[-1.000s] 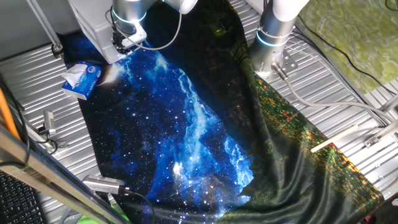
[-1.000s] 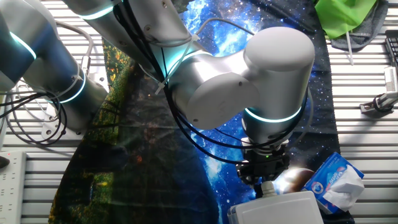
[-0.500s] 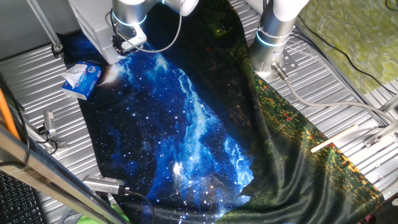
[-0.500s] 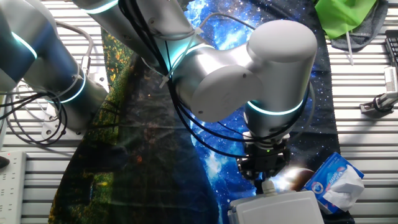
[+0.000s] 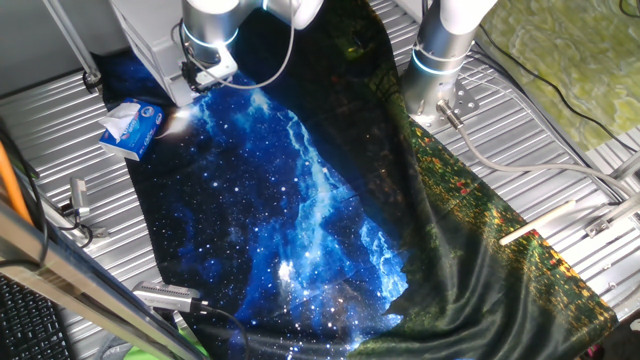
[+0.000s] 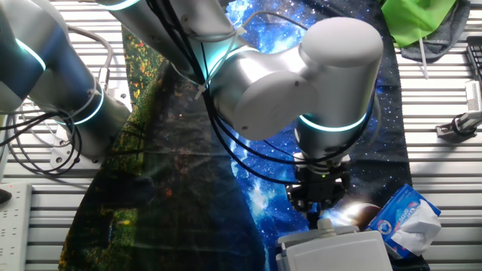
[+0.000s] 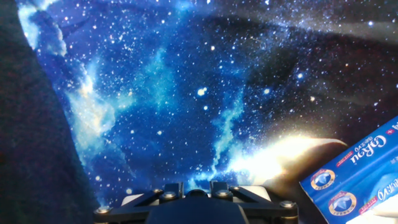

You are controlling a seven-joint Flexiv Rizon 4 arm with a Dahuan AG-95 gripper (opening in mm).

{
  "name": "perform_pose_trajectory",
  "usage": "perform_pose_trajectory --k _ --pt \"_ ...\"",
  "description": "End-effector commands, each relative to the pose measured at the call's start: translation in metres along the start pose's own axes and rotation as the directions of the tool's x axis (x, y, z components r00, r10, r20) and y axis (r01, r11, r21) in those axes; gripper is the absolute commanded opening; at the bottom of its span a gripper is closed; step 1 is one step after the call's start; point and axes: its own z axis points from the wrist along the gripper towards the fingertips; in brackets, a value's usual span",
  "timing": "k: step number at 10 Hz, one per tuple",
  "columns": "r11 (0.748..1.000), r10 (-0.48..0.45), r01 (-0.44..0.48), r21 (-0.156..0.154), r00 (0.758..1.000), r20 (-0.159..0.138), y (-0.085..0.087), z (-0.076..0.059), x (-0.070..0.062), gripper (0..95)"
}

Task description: Grasp the handle and open the drawer

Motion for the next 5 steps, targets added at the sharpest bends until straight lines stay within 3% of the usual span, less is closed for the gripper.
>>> perform_pose_trajectory --k 1,5 --pt "1.0 0.01 -0.01 -0.005 1.0 -0.005 0.0 -0.002 -0.003 0.0" --pt "0.999 0.031 -0.031 -0.009 0.999 -0.009 -0.001 -0.006 -0.014 0.0"
